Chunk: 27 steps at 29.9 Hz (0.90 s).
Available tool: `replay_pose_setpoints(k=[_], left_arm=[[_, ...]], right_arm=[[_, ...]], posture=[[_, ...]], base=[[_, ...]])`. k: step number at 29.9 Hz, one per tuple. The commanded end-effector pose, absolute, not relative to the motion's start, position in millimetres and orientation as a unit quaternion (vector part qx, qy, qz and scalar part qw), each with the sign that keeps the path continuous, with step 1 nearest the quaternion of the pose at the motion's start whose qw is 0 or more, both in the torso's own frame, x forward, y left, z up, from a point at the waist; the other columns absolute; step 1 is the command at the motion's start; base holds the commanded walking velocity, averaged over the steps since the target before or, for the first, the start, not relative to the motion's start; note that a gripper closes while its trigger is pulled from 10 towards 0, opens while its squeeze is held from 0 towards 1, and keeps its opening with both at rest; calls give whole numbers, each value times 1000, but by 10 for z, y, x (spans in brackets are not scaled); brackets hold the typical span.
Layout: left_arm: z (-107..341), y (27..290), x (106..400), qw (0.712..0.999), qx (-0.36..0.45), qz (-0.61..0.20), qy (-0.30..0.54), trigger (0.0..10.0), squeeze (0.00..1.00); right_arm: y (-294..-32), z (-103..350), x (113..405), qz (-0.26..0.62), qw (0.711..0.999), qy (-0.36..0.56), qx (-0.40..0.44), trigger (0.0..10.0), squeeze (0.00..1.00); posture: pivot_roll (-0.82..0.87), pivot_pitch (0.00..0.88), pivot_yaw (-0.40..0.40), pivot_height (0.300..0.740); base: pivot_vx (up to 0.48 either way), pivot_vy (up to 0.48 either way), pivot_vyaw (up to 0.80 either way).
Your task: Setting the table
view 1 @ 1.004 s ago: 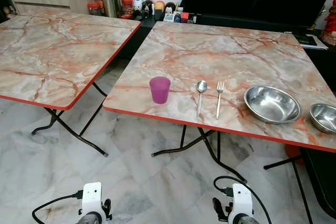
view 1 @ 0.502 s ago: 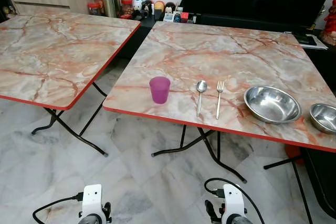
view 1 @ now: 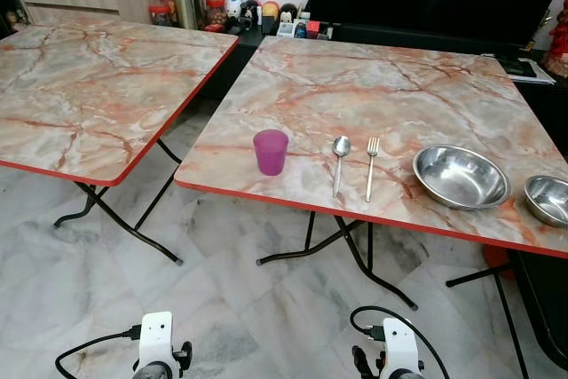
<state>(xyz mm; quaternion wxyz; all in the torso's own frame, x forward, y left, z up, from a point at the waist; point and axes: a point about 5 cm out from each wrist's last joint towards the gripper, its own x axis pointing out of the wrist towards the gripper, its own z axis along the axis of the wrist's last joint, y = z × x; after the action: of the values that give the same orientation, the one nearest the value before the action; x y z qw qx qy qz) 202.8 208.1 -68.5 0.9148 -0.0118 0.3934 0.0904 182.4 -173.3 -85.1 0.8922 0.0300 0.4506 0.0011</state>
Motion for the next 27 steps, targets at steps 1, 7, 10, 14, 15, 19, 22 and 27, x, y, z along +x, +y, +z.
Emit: replay_pose_setpoints(k=[1,7,10,14,15,19,22,27], left_arm=[[-671,2081,2057,916,-19,92,390,10000,0],[-673,2074,2058,916,-20,86,392,10000,0],[-684,2072,2040,914,-24,87,395,10000,0],[-687,2072,2035,914,-25,87,396,10000,0],[-688,2072,2034,914,-25,86,397,10000,0],[-687,2074,2034,914,-23,87,396,10000,0],[-681,2080,2038,915,-25,89,392,10000,0],[-678,2085,2041,916,-28,89,389,10000,0]], right_arm=[[-1741,-846,1836,-6,893,449,34,10000,0],[-1728,-846,1837,-2,893,448,32,10000,0],[-1728,-847,1834,-2,893,449,31,10000,0],[-1726,-848,1834,-2,893,449,30,10000,0],[-1725,-848,1834,-1,893,450,30,10000,0],[-1719,-848,1835,2,892,451,27,10000,0],[-1715,-846,1840,4,892,451,26,10000,0],[-1710,-841,1853,6,893,450,25,10000,0]], posture=[[68,0,-53,740],[70,0,-52,740],[67,0,-50,740],[66,0,-49,740],[66,0,-49,740],[68,0,-49,740],[70,0,-50,740],[71,0,-49,740]], base=[[0,0,0],[294,0,0],[480,0,0],[480,0,0],[401,0,0],[244,0,0],[0,0,0],[0,0,0]])
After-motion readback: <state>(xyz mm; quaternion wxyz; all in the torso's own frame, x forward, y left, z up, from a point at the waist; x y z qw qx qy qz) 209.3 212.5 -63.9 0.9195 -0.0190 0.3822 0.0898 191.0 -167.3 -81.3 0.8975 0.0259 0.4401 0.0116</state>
